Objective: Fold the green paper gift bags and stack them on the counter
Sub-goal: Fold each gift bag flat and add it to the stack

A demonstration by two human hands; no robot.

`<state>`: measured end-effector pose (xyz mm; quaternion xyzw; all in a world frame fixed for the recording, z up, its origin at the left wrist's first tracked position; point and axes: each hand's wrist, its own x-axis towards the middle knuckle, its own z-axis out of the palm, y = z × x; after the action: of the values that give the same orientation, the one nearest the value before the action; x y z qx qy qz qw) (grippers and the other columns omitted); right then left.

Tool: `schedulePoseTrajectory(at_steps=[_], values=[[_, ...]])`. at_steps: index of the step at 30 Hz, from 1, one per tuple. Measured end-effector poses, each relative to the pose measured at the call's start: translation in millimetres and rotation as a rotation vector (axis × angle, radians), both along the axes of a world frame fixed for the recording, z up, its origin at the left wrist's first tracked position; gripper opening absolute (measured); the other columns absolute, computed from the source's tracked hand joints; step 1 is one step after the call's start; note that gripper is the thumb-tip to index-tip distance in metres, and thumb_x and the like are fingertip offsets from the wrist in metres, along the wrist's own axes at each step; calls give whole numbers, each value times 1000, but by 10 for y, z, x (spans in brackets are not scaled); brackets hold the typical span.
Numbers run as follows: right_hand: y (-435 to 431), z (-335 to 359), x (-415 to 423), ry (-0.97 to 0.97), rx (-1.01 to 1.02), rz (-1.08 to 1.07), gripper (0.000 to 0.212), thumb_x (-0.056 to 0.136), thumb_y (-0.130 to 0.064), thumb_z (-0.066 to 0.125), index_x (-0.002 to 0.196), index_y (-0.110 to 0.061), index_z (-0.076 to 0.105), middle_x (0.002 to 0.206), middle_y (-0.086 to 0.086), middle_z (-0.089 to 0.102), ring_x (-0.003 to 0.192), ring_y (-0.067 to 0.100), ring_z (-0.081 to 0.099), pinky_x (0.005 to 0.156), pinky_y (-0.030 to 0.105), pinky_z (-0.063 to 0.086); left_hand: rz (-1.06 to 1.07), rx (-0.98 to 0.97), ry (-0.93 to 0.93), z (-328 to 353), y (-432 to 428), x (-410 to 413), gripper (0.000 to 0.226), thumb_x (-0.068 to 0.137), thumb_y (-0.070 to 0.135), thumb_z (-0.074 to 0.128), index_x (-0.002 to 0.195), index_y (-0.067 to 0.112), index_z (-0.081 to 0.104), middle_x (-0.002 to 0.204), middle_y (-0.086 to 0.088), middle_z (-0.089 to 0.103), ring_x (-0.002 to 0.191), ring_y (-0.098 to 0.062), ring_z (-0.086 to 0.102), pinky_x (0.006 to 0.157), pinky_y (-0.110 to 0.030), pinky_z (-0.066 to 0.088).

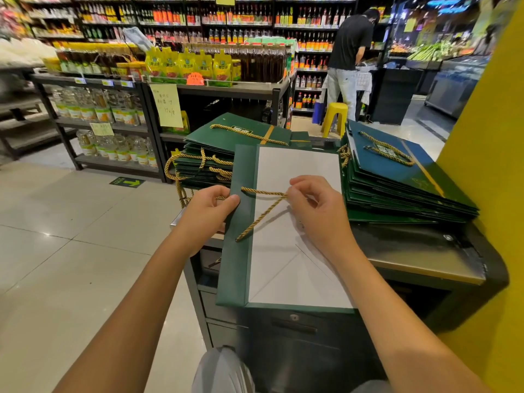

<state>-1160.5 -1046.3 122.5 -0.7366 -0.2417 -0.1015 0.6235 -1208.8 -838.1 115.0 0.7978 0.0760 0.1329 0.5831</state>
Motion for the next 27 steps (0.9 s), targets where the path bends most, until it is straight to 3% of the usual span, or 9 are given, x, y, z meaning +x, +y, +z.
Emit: schedulePoseTrajectory(at_steps=[5,8,11,14,16,18,22,24,27], values=[[-273,-3,-30,-179,-281,-90,12,93,-27,71,103,-19,71,112,-12,58,102,3,59,81,13,50,34,-6,-3,11,-36,-9,18,104,25,54,104,12,66,80,2,76,76,-3,72,56,-16,53],[-569,-53,-51,-234,-459,-290,19,93,-26,71,110,-19,68,106,-7,58,95,11,57,82,25,49,45,0,-4,10,-53,-8,19,104,25,55,98,10,65,68,11,71,66,4,67,51,-13,48],[-784,-95,-123,-98,-555,-450,31,93,-39,69,116,-20,61,98,-6,61,88,15,61,80,37,55,81,35,-22,9,-77,-21,23,103,27,57,95,8,66,64,9,65,65,1,64,49,-13,46],[-847,-110,-160,36,-619,-469,31,94,-51,63,94,-20,63,65,-3,64,66,15,64,68,40,57,120,86,-34,14,-90,-41,28,100,34,61,90,9,70,84,-8,71,83,-19,68,62,-31,56],[-839,-95,-171,49,-598,-442,35,95,-47,63,76,-18,63,56,3,62,56,17,60,61,36,55,130,71,-38,22,-104,-66,31,98,37,63,89,9,72,89,-11,73,89,-27,71,72,-43,62],[-829,-37,-186,50,-519,-419,38,95,-41,65,70,-13,64,57,12,61,53,22,57,59,35,54,128,-10,-53,63,-118,-118,32,98,36,64,91,7,74,88,-8,75,89,-26,73,71,-39,63],[-818,247,-257,17,-329,-356,36,94,-35,67,70,-8,68,62,20,57,53,19,44,64,23,38,168,-72,-175,261,-123,-263,29,98,33,65,87,9,75,75,-3,72,67,-11,65,62,-27,53],[-792,449,-307,-19,-221,-316,27,95,-34,67,76,-15,71,60,17,59,52,22,48,65,25,43,182,-121,-252,451,-122,-321,26,97,31,66,87,10,76,70,-1,71,62,-8,64,62,-27,56],[-765,763,-352,-49,-19,-269,17,97,-33,66,86,-20,73,61,10,66,56,24,60,66,29,52,170,-145,-368,783,-99,-402,23,98,29,65,86,12,74,58,1,61,47,-13,55,45,-22,46]])
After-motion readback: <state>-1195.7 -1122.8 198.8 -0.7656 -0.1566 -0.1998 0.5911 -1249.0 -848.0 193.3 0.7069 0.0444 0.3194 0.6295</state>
